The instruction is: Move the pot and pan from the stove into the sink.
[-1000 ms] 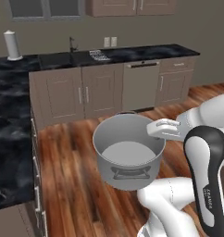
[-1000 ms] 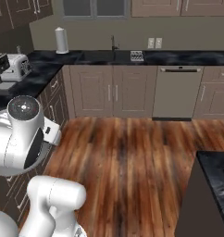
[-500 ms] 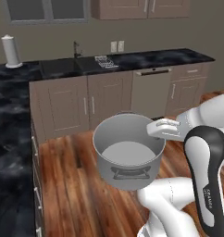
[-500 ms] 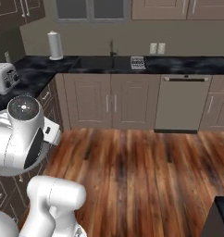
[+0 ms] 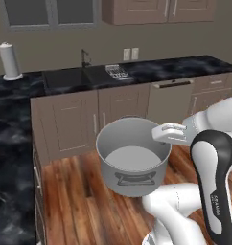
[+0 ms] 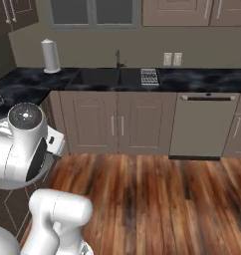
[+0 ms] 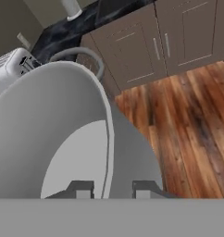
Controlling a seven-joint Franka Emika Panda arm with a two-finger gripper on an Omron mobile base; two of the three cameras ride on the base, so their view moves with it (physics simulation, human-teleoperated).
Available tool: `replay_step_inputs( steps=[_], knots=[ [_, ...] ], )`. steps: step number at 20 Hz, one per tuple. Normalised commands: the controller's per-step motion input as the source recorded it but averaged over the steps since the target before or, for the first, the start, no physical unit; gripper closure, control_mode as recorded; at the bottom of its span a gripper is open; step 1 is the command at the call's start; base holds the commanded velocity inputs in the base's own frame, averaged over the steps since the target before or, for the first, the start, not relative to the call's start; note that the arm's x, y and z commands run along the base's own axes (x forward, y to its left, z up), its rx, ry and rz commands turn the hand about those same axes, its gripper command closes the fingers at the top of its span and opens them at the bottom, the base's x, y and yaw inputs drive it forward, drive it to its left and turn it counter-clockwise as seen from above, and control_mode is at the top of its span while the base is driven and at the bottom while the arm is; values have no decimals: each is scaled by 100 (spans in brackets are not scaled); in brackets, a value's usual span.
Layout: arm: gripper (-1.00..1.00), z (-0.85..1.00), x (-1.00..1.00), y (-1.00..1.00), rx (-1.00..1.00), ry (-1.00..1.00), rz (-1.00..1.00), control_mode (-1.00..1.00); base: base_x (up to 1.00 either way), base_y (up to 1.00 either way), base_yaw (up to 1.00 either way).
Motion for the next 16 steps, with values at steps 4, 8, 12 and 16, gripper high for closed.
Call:
replay_step_inputs(
  steps=[4,8,12,16],
  knots=[
    [100,0,0,0,0,0,0,100,94,0,0],
    [100,0,0,0,0,0,0,100,94,0,0],
    [100,0,0,0,0,0,0,100,93,0,0],
    [100,0,0,0,0,0,0,100,93,0,0]
  ],
)
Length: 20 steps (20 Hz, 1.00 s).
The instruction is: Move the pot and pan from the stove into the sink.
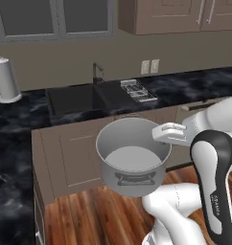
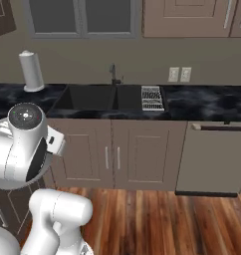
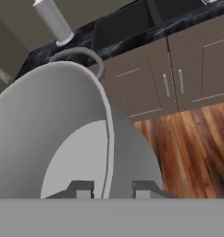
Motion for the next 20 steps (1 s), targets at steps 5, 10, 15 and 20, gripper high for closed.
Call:
replay_step_inputs(
  steps=[5,10,15,20],
  knots=[
    [100,0,0,0,0,0,0,100,94,0,0],
    [100,0,0,0,0,0,0,100,94,0,0],
    [100,0,0,0,0,0,0,100,91,0,0],
    [100,0,0,0,0,0,0,100,74,0,0]
  ],
)
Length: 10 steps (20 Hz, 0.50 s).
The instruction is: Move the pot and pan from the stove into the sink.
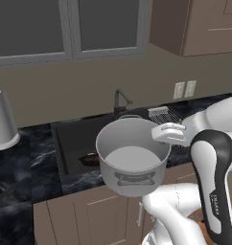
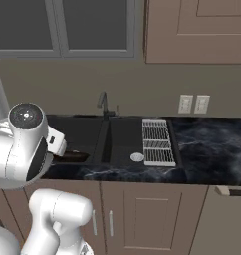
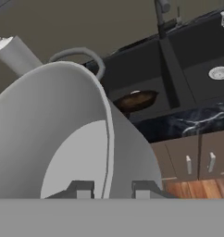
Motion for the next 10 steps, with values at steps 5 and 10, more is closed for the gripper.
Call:
replay_step_inputs(
  steps=[5,10],
  knots=[
    [100,0,0,0,0,0,0,-100,2,0,0],
    [100,-3,32,0,0,-1,0,-100,0,0,0]
  ],
)
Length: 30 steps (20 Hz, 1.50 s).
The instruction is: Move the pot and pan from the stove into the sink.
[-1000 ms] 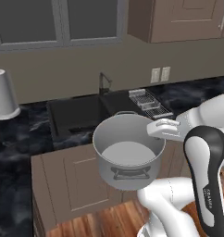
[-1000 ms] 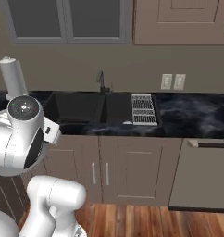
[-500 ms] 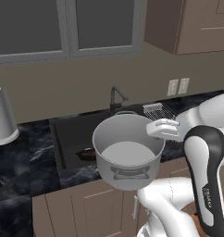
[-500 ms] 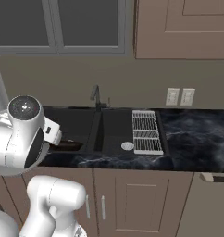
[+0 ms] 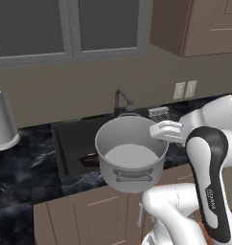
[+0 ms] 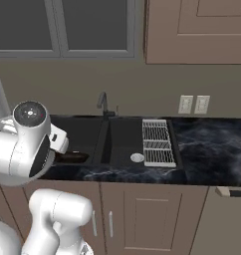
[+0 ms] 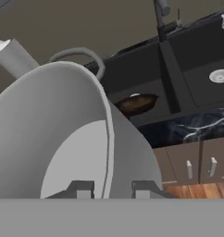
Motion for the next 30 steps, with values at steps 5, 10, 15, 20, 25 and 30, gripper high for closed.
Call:
replay_step_inputs(
  steps=[5,10,15,20,25,30],
  knots=[
    [100,-18,79,0,0,0,-7,-100,0,0,0],
    [100,-22,76,2,-1,0,-20,-100,0,0,0],
    [100,-26,67,11,0,-3,-22,-100,0,0,0],
    [100,-27,76,31,-1,-5,-24,-100,0,0,0],
    [100,-33,79,38,-2,-5,-23,-100,0,0,0],
    [100,-16,34,18,0,0,-11,-100,0,0,0]
  ],
)
